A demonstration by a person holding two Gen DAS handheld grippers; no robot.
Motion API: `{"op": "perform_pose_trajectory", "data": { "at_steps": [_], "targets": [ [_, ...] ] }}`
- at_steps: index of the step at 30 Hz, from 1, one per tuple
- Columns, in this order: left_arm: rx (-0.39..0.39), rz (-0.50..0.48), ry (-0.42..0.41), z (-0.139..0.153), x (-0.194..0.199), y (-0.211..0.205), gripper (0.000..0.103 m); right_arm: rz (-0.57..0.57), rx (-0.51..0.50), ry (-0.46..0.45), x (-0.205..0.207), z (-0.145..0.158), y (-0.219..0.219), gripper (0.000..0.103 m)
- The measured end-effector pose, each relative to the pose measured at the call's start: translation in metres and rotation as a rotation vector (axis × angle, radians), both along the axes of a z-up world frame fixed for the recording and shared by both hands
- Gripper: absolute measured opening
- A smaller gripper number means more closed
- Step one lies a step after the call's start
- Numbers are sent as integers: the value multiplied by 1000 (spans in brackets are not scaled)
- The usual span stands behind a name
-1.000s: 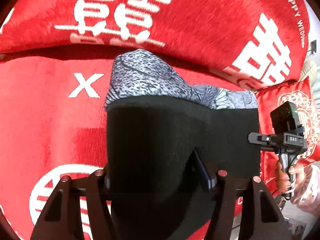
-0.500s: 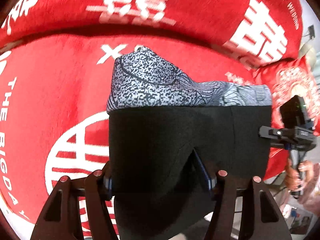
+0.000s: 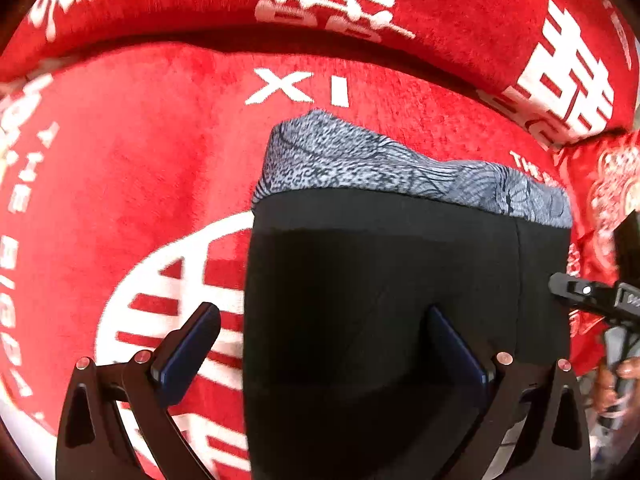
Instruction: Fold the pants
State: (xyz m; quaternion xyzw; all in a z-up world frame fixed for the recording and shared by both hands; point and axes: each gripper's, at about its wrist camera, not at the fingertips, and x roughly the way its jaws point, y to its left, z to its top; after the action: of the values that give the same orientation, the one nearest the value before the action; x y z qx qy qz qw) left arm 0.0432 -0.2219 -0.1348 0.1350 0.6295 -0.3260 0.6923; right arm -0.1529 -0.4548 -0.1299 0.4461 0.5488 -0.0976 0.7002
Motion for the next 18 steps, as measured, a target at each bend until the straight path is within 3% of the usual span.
{"op": "perform_pose_trajectory", "data": {
  "at_steps": [6,10,13,18],
  "targets": [
    [73,-72,-71,26,-24,0,103,-26,-97,96,-12,20,16,89],
    [47,-67,-118,56,-40,9,103,-38,-163,140,-30,37,31,103],
    [13,-50,-166,84,-48,16,103,-67,-216,130,-43,59,43,103],
    [-29,-89,-145,121,-54,23,103,-64,-239,117,-45,89,66,103]
  ]
}}
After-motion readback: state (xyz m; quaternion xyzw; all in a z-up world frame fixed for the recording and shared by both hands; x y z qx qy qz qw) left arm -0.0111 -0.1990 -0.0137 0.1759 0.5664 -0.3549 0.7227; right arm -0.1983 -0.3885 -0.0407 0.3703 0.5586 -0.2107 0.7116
